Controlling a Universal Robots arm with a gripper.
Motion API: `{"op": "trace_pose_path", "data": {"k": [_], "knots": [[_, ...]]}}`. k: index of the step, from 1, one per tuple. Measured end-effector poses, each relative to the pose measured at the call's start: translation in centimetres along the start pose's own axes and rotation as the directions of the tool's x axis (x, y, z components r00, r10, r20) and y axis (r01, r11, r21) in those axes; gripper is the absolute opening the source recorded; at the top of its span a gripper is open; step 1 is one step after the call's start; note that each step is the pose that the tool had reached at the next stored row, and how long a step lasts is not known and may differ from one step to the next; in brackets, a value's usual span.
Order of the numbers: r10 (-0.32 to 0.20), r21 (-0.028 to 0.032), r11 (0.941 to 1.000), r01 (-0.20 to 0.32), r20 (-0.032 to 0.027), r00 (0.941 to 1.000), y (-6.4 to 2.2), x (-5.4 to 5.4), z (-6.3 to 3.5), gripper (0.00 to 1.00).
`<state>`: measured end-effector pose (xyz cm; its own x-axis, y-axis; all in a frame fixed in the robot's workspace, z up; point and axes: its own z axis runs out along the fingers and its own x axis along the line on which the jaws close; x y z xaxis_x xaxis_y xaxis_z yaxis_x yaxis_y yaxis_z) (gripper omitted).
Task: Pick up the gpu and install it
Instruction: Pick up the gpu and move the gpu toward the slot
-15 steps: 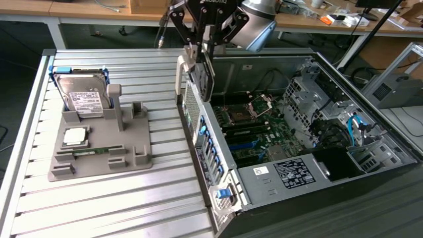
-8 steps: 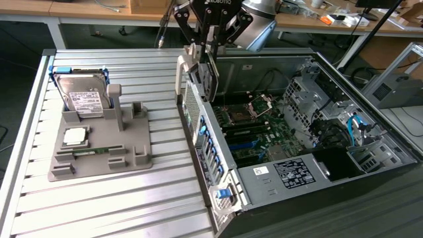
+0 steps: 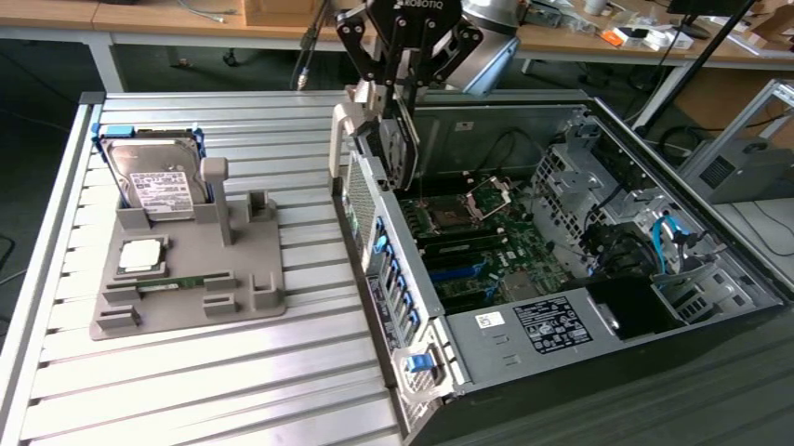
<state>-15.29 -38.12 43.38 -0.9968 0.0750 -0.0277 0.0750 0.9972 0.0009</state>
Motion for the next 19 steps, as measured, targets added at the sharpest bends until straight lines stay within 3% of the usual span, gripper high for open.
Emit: {"op": "trace_pose_path", "data": {"k": [19], "knots": [[0.000, 0.0000, 1.0000, 0.000, 0.0000, 1.0000, 0.02, -1.6, 0.08, 0.27]]}}
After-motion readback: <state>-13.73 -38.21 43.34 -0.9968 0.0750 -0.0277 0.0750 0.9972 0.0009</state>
